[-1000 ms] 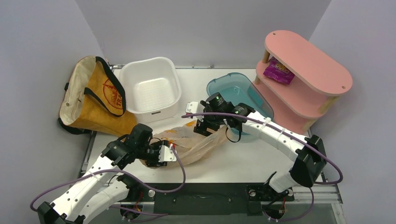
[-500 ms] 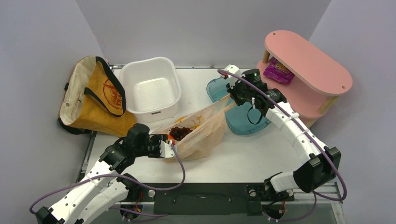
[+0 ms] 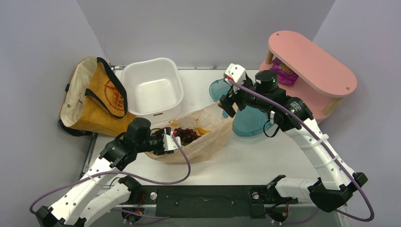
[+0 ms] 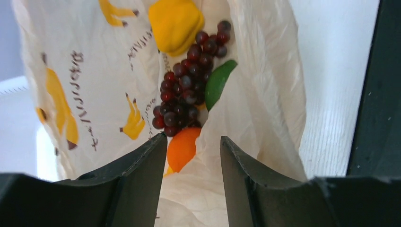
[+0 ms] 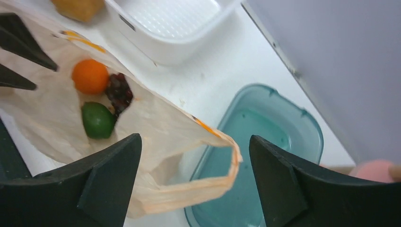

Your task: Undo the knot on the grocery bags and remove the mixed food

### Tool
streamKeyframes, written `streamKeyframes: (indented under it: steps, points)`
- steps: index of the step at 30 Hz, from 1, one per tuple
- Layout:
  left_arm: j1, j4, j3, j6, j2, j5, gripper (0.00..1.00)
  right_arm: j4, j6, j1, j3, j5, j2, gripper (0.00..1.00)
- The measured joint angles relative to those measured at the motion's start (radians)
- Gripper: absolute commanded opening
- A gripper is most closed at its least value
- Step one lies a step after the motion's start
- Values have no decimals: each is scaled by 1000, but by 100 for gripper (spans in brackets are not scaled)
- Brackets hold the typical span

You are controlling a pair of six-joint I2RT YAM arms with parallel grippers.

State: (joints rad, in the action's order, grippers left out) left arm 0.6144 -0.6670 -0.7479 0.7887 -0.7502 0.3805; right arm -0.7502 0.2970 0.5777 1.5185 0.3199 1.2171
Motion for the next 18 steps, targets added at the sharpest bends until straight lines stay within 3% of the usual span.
streamKeyframes:
  steps: [3,6,9,14,18]
  points:
    - [0,22,-37,-64,-12,35,44,26,16,89,35,9,-1,78]
    - [0,43,-45,-129,-15,52,44,55,56,165,32,30,10,64]
    - [-7,47,-45,-191,-21,55,44,87,116,212,-5,63,37,59]
    - [-72,45,-44,-260,-40,52,48,85,294,265,-164,79,109,77]
    - [-186,29,-29,-285,-74,53,50,40,458,284,-364,41,120,81]
